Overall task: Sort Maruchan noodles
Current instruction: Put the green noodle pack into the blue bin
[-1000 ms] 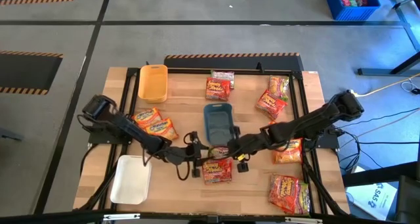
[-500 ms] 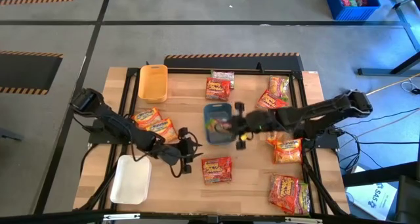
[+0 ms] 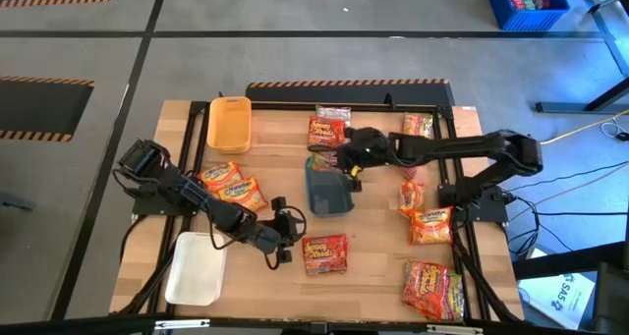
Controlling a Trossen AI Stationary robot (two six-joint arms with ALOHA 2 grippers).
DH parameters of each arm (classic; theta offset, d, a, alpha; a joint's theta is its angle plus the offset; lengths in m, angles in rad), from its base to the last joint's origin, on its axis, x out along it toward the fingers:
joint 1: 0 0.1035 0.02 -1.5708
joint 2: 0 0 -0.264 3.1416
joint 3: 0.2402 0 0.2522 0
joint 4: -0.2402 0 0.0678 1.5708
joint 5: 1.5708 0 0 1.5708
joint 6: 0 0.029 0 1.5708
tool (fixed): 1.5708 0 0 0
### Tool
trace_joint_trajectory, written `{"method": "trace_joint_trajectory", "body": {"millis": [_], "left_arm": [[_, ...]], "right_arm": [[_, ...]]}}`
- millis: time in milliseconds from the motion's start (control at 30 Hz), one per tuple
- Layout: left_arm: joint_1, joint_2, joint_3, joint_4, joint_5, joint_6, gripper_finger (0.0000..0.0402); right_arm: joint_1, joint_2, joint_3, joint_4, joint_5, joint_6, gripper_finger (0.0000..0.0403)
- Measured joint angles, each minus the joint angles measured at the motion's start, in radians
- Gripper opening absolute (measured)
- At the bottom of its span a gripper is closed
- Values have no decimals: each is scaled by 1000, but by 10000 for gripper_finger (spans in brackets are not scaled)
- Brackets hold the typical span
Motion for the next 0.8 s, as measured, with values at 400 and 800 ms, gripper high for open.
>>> {"method": "trace_joint_trajectory", "body": {"millis": [400, 800], "left_arm": [[3, -1, 0, 5, -16, -24, 143], [3, -1, 0, 5, -17, -32, 143]], "right_arm": [[-10, 129, 0, 45, -63, -87, 46], [-10, 205, 0, 113, -92, -198, 46]]}}
